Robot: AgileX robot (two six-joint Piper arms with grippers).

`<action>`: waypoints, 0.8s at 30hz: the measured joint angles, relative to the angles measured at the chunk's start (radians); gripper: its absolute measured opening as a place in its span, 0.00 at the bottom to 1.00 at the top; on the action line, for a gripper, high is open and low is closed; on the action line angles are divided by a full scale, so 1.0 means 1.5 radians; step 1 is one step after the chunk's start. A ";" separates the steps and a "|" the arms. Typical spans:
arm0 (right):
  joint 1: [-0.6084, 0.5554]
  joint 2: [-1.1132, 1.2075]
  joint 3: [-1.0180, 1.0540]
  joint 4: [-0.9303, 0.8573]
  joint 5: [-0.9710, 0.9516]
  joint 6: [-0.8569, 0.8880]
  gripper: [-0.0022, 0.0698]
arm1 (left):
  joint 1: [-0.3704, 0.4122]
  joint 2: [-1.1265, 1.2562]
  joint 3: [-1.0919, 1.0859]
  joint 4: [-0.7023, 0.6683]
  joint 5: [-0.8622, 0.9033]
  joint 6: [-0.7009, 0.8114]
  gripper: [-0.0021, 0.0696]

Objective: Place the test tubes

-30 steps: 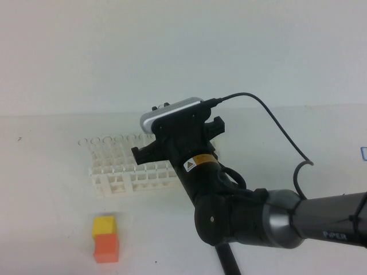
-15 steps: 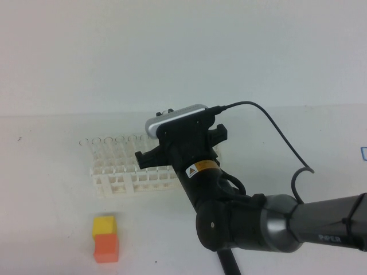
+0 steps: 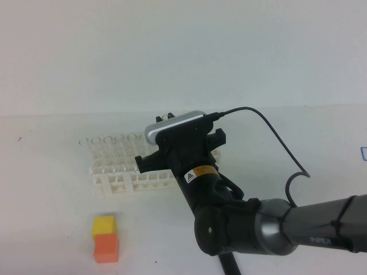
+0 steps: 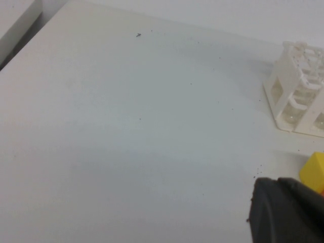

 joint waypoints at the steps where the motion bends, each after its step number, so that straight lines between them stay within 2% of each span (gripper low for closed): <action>1: 0.000 0.001 0.000 0.000 -0.004 0.002 0.21 | 0.000 0.000 0.000 0.000 0.000 0.000 0.03; 24: 0.000 0.035 -0.002 -0.003 -0.009 0.011 0.20 | 0.000 0.000 0.000 0.000 0.000 0.000 0.03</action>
